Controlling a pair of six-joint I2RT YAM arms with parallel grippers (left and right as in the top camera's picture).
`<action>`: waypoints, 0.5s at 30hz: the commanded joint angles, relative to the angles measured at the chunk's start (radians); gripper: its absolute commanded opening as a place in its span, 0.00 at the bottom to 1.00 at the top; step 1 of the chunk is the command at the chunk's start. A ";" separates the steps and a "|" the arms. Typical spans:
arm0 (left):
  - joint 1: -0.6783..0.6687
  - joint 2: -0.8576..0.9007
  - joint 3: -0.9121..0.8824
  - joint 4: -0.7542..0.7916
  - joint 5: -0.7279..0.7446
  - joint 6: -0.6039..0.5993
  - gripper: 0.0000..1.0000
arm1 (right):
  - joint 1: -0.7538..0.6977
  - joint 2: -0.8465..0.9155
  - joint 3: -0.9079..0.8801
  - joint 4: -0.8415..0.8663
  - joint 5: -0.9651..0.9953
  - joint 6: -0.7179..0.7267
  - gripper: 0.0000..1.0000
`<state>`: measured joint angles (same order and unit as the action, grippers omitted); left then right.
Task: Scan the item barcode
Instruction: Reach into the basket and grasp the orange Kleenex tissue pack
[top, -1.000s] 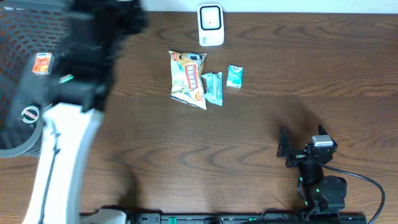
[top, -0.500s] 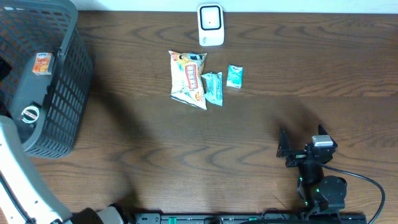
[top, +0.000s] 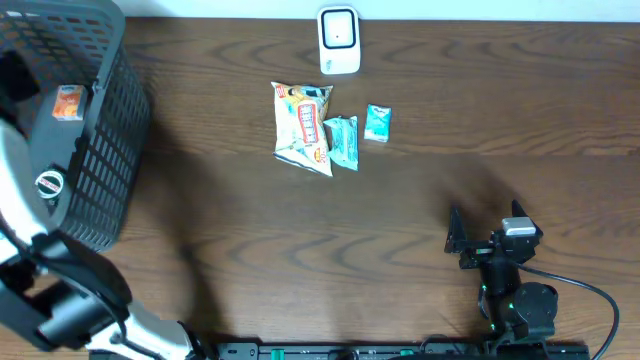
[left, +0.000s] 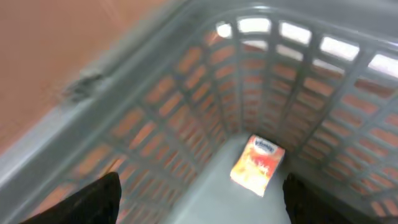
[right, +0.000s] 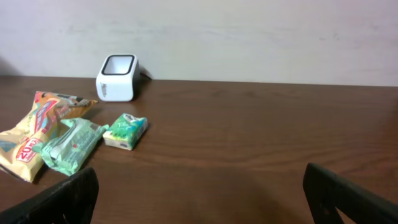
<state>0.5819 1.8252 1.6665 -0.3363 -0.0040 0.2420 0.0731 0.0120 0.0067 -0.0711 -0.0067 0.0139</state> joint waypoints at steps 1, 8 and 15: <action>-0.050 0.099 0.002 0.154 0.019 0.130 0.80 | -0.008 -0.005 -0.002 -0.005 0.005 0.000 0.99; -0.102 0.269 0.002 0.225 0.019 0.169 0.80 | -0.008 -0.005 -0.002 -0.005 0.005 0.000 0.99; -0.083 0.370 0.002 0.249 0.021 0.229 0.80 | -0.008 -0.005 -0.002 -0.005 0.005 0.000 0.99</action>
<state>0.4854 2.1811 1.6653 -0.1059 0.0170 0.4030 0.0731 0.0120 0.0067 -0.0708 -0.0067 0.0139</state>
